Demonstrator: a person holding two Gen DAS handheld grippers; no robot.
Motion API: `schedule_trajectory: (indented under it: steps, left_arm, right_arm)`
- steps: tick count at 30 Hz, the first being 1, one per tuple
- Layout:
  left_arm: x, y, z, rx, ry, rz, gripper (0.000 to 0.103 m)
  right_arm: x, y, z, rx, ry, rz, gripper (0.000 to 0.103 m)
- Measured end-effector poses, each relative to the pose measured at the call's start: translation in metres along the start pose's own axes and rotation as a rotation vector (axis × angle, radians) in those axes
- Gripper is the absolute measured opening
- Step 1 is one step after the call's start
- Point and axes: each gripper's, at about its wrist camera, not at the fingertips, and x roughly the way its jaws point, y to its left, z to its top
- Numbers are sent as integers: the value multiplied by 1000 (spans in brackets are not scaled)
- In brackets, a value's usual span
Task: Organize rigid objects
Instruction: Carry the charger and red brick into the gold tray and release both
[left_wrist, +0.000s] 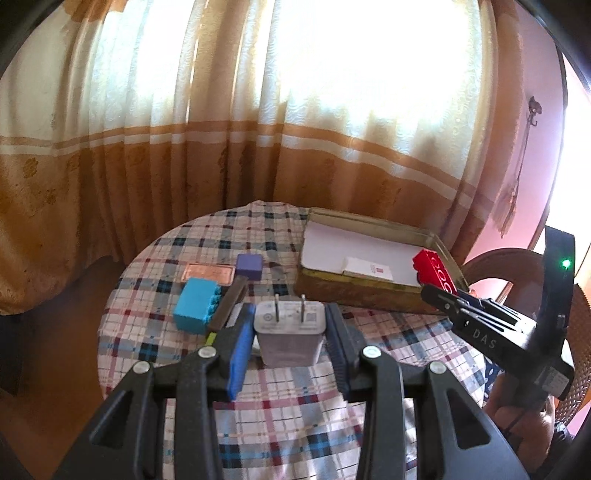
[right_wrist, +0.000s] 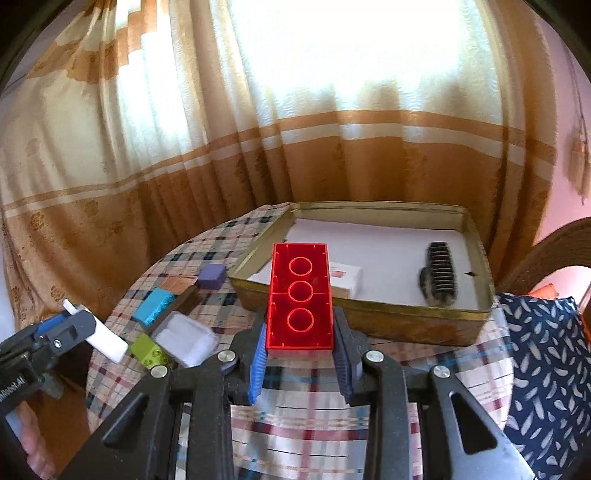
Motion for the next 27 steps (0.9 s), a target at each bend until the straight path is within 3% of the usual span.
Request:
schedule_trajectory:
  steps: [18, 27]
  left_arm:
    - [25, -64, 27, 87, -30, -104, 37]
    - [53, -93, 43, 94, -38, -151, 37]
  right_arm:
    - [-30, -97, 23, 131, -90, -200, 34]
    - [-25, -118, 41, 127, -118, -229, 34]
